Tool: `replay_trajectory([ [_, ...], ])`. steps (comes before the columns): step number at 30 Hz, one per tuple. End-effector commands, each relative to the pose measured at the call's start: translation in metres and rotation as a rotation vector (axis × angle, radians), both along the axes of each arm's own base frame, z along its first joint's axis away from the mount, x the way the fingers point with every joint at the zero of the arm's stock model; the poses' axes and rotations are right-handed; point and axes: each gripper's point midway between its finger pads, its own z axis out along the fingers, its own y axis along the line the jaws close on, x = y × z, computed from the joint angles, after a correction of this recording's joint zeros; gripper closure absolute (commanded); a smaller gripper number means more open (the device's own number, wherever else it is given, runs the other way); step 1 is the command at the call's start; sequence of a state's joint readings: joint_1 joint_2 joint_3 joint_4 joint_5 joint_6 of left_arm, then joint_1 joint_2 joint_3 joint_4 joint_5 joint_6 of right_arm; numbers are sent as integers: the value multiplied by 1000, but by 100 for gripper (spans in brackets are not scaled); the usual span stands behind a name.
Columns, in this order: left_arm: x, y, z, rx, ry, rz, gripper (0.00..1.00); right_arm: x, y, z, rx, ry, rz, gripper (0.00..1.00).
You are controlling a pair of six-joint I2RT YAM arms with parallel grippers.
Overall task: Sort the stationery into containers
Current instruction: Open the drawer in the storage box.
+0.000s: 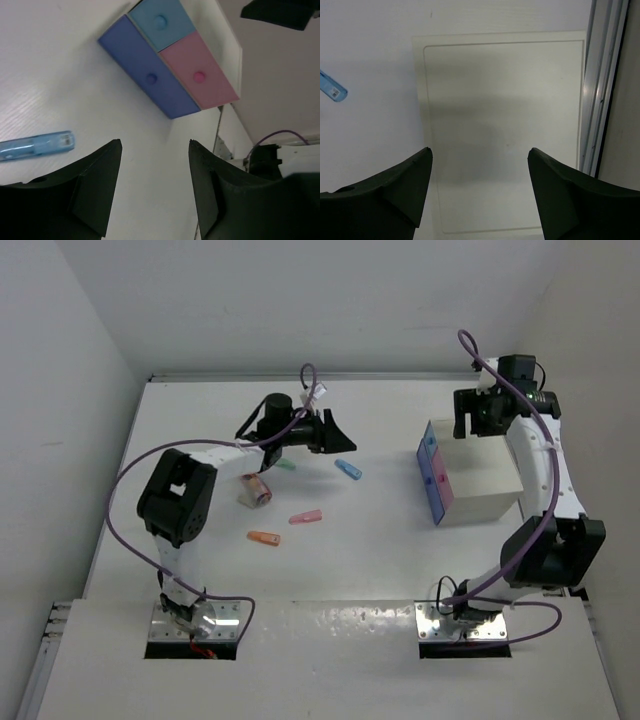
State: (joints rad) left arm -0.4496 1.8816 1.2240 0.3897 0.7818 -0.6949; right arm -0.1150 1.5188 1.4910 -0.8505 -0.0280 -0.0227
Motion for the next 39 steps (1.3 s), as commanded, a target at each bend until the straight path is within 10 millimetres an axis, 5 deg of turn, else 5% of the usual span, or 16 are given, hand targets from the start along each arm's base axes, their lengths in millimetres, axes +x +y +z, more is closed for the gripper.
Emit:
replay_trajectory([
  [1,-5,-36,68,-206,-113,-65,39,9,-1,5,-8,-26,-17,25],
  [7,-8,-88,74,-332,-54,-96,36,15,2,-18,31,5,-36,44],
  [15,0,-130,61,-435,13,-83,32,16,19,-30,119,62,9,45],
  [21,20,-147,37,-453,60,-37,32,18,31,-34,178,80,24,45],
  [25,34,-161,13,-444,108,1,42,21,33,-40,186,97,27,48],
  [39,45,-205,5,-492,114,7,49,16,37,-53,211,140,31,59],
])
